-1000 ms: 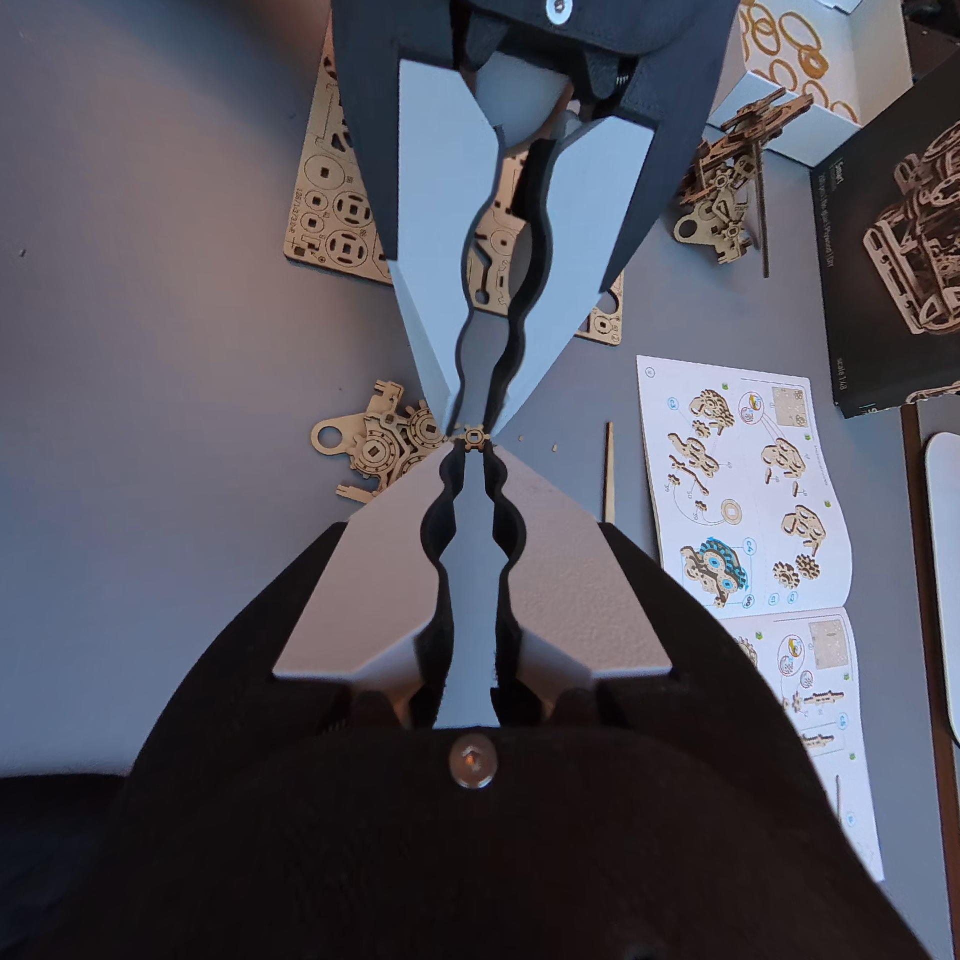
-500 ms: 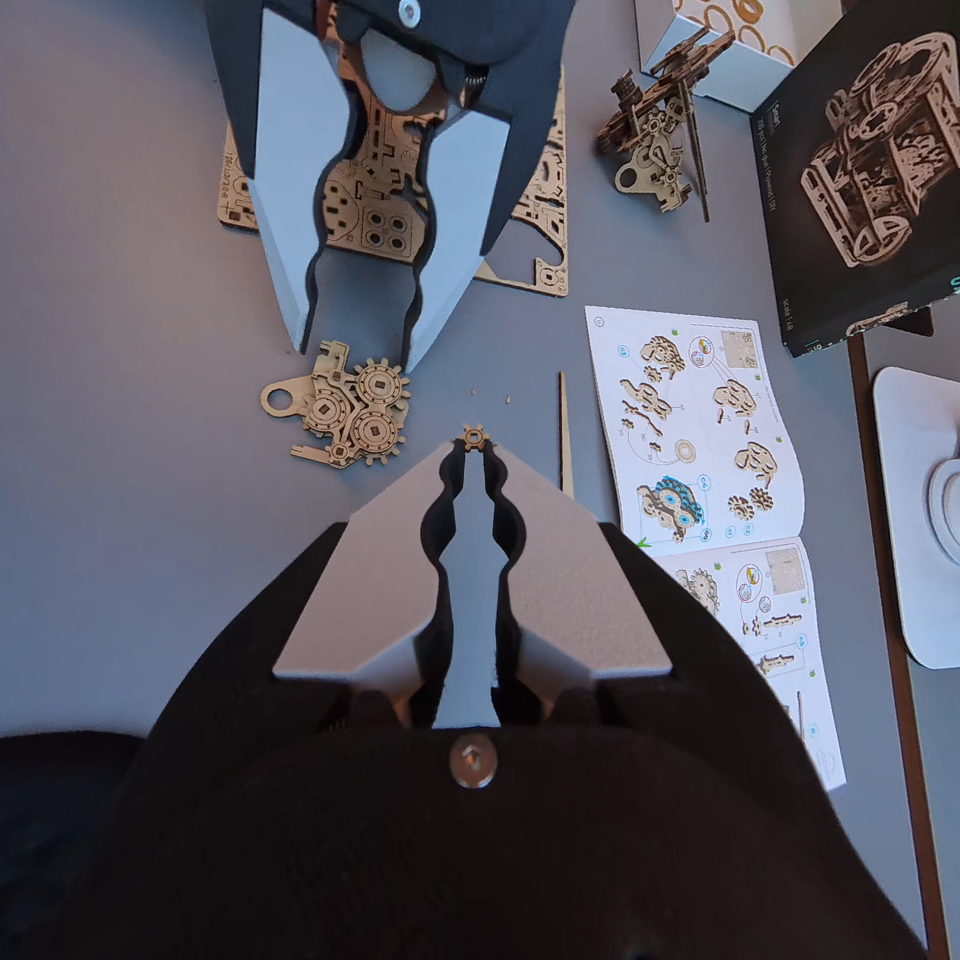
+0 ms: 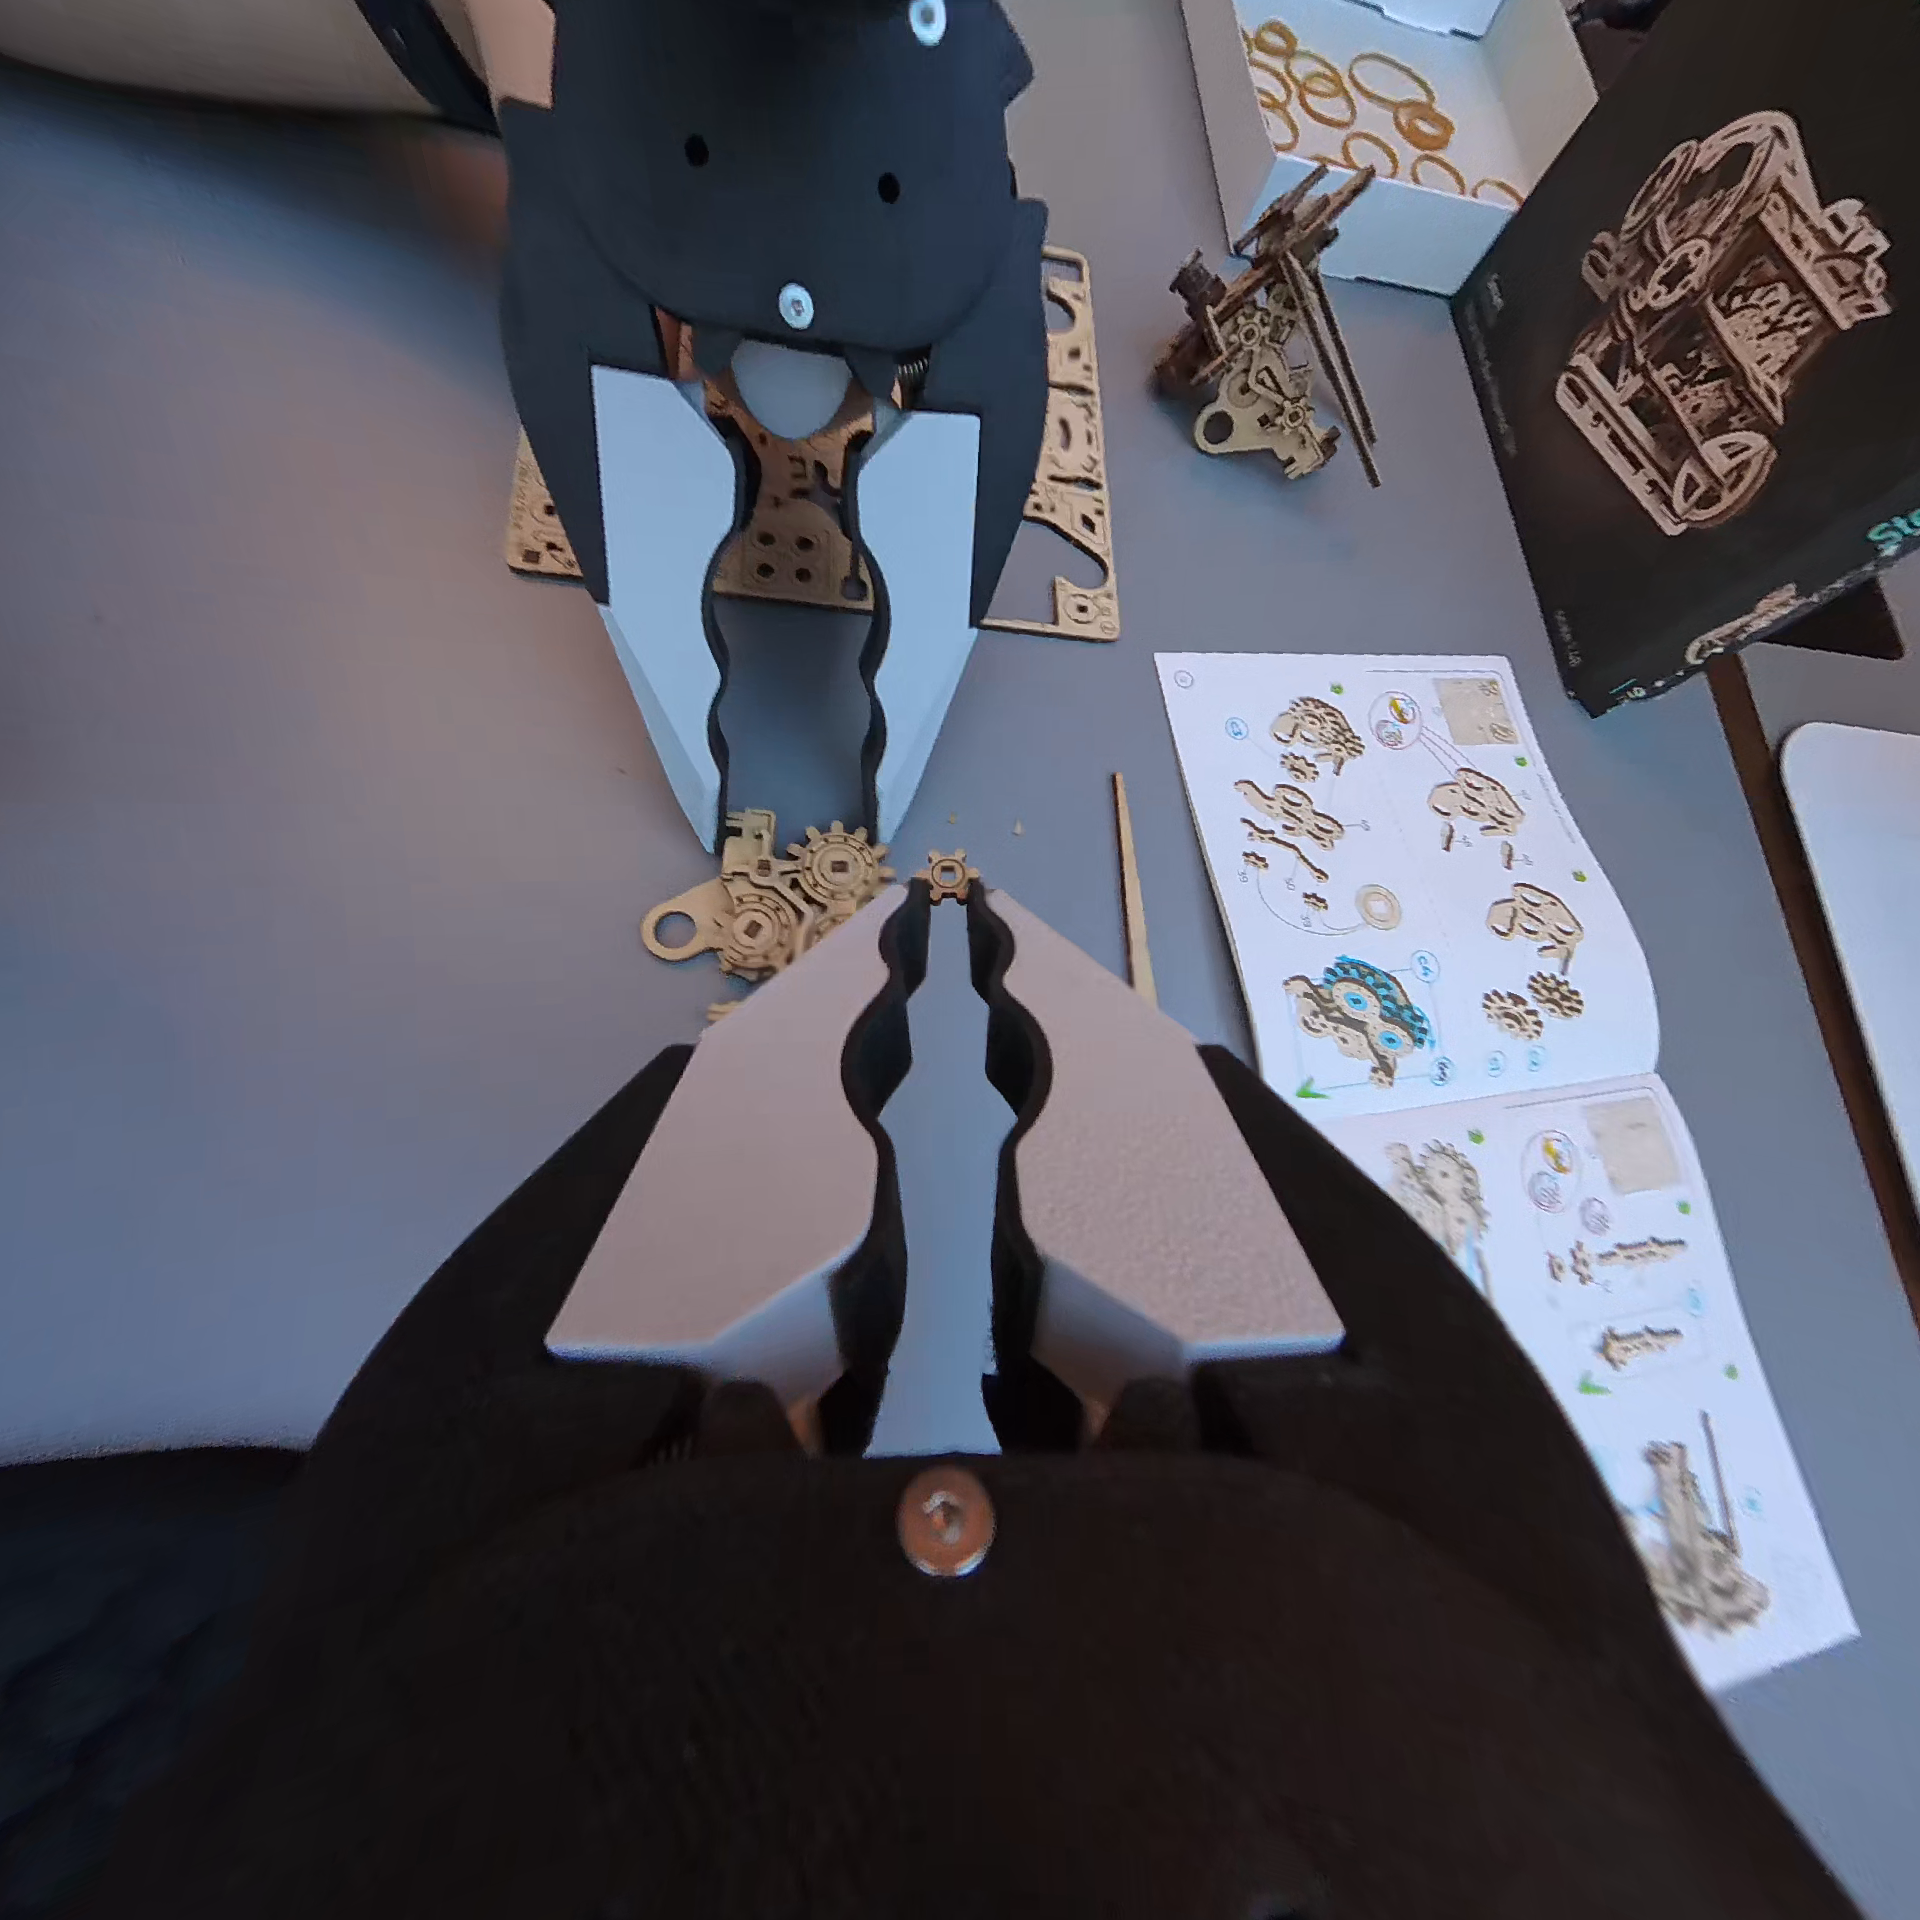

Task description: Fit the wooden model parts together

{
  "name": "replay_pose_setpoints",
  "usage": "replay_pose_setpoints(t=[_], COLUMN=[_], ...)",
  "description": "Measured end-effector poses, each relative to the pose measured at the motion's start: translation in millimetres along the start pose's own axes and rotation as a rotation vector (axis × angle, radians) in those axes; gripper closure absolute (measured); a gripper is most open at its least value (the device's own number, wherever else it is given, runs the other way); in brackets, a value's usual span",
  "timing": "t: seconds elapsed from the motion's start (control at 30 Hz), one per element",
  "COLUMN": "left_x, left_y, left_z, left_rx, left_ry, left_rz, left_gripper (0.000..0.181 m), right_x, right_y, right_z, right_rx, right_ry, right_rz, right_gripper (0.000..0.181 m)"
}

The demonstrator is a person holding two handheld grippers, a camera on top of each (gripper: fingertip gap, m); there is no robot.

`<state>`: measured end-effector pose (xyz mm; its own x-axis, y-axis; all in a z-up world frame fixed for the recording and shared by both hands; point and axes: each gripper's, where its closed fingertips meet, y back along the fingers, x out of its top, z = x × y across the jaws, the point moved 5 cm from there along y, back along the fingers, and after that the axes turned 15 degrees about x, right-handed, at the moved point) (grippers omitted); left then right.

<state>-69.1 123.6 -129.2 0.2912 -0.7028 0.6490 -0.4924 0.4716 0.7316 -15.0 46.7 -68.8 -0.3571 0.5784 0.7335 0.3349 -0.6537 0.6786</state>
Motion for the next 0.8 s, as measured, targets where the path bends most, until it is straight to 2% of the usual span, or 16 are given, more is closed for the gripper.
replay_pose_setpoints(t=[0.1,0.17,0.33,0.57,0.8], left_x=[-2.5,-1.9,10.9,4.7,7.4], left_y=[4.2,14.1,36.6,15.0,8.7], left_z=[-1.3,-9.0,-16.3,-2.1,1.2], left_rx=[-0.005,0.023,-0.050,-0.051,-0.040], left_ry=[-0.006,0.002,0.094,0.012,-0.001], left_rz=[-0.024,-0.012,0.141,0.066,0.088], left_gripper=[0.136,0.136,0.162,0.158,0.166], right_x=[3.4,2.1,-7.5,-16.5,-18.8], right_y=[-8.3,-16.4,-35.8,-47.4,-48.4], right_z=[-8.2,-11.5,-23.3,-27.8,-27.0], right_rx=[0.110,0.161,0.198,0.189,0.175], right_ry=[-0.046,-0.074,-0.114,-0.106,-0.095], right_rz=[0.116,0.134,0.139,0.088,0.064], right_gripper=[0.176,0.176,0.176,0.176,0.176])
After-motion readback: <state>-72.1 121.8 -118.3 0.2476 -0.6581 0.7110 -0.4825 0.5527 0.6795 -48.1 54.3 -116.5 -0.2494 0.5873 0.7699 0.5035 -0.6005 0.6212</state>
